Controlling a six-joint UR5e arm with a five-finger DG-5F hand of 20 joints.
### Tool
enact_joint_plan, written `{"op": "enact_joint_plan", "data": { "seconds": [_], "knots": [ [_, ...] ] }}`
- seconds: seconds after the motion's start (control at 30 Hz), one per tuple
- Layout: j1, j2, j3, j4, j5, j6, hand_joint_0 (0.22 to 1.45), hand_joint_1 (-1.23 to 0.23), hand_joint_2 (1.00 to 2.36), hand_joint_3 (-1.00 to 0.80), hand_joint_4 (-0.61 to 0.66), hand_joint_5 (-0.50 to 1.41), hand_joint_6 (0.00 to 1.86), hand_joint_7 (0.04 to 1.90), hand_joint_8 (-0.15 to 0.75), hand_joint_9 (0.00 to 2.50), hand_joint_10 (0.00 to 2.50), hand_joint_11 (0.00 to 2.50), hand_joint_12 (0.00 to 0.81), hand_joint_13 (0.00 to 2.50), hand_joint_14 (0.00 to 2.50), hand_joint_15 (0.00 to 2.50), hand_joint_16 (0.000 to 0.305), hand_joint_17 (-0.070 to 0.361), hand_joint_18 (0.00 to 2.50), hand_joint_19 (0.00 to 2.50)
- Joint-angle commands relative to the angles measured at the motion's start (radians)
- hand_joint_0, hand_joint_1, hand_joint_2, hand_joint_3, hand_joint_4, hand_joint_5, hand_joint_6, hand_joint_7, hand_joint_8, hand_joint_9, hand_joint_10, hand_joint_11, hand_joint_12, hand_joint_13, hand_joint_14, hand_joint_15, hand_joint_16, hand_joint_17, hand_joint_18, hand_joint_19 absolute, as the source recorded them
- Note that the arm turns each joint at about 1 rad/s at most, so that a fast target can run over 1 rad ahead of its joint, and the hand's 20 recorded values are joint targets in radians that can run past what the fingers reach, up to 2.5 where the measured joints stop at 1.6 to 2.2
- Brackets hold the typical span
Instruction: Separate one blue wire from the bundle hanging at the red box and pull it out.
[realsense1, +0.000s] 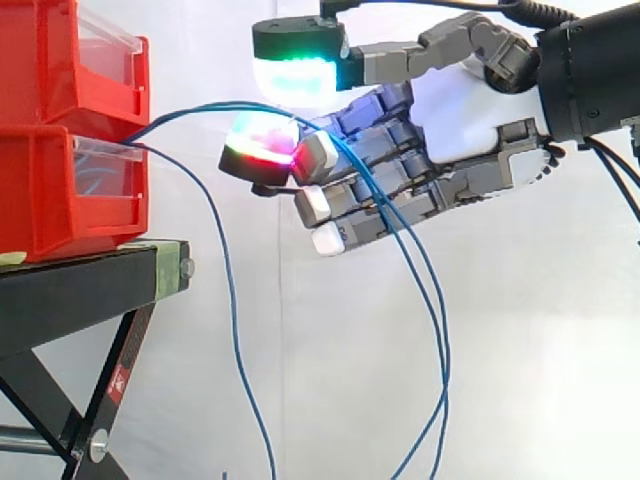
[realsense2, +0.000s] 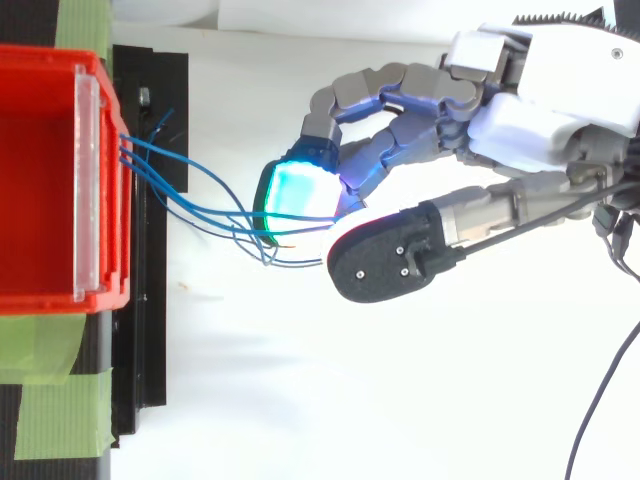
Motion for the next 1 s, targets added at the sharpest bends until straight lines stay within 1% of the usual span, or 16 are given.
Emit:
{"op": "enact_joint_plan", "data": {
  "seconds": [0.0,0.1,0.17,0.27,0.4,0.5,0.6,0.7,0.8,0.87,0.97],
  "knots": [
    [0.000,0.000,0.000,0.001,0.000,0.000,0.60,-0.70,1.01,-0.42,0.25,-0.26,0.88,1.17,0.319,0.39,0.02,1.41,0.382,0.60,0.01,1.48,0.046,0.103,0.46,0.73],
    [0.000,0.000,0.000,0.001,0.000,0.000,0.62,-0.70,1.01,-0.38,0.25,-0.25,0.88,1.17,0.321,0.40,0.02,1.41,0.382,0.61,0.01,1.46,0.045,0.102,0.47,0.73],
    [0.000,0.000,0.000,0.001,0.000,0.000,0.64,-0.72,1.02,-0.29,0.25,-0.25,0.88,1.17,0.320,0.41,0.02,1.41,0.386,0.62,0.01,1.47,0.045,0.102,0.48,0.73],
    [0.000,0.000,0.000,-0.001,0.000,0.000,0.63,-0.71,1.03,-0.17,0.24,-0.25,0.89,1.17,0.321,0.42,0.02,1.41,0.384,0.62,0.01,1.47,0.045,0.102,0.48,0.74],
    [0.000,0.000,0.000,-0.001,0.000,0.000,0.63,-0.70,1.03,-0.09,0.25,-0.25,0.89,1.17,0.319,0.42,0.02,1.41,0.382,0.62,0.01,1.46,0.045,0.102,0.48,0.74],
    [0.000,0.000,0.000,0.002,0.000,0.000,0.63,-0.72,1.03,-0.09,0.25,-0.26,0.89,1.20,0.322,0.41,0.02,1.42,0.388,0.61,0.01,1.48,0.046,0.103,0.47,0.74],
    [0.000,0.000,0.000,0.002,0.000,0.000,0.63,-0.80,1.02,-0.20,0.25,-0.28,0.89,1.21,0.309,0.30,0.02,1.45,0.380,0.53,0.01,1.50,0.047,0.105,0.38,0.75],
    [0.000,0.000,0.000,0.001,0.000,0.000,0.65,-0.83,1.02,-0.30,0.25,-0.28,0.88,1.22,0.306,0.28,0.02,1.45,0.379,0.50,0.02,1.49,0.047,0.105,0.38,0.73],
    [0.000,0.000,0.000,0.002,0.000,0.000,0.66,-0.85,1.01,-0.36,0.24,-0.28,0.88,1.21,0.304,0.27,0.02,1.46,0.378,0.50,0.02,1.49,0.047,0.105,0.38,0.72],
    [0.000,0.000,0.000,0.002,0.000,0.000,0.65,-0.83,1.02,-0.34,0.24,-0.28,0.88,1.20,0.303,0.27,0.02,1.48,0.374,0.50,0.02,1.49,0.046,0.104,0.37,0.73],
    [-0.001,0.000,0.000,0.002,0.000,0.000,0.61,-0.74,1.02,-0.32,0.25,-0.28,0.88,1.18,0.298,0.29,0.02,1.48,0.371,0.51,0.01,1.49,0.046,0.104,0.38,0.76]
  ]
}}
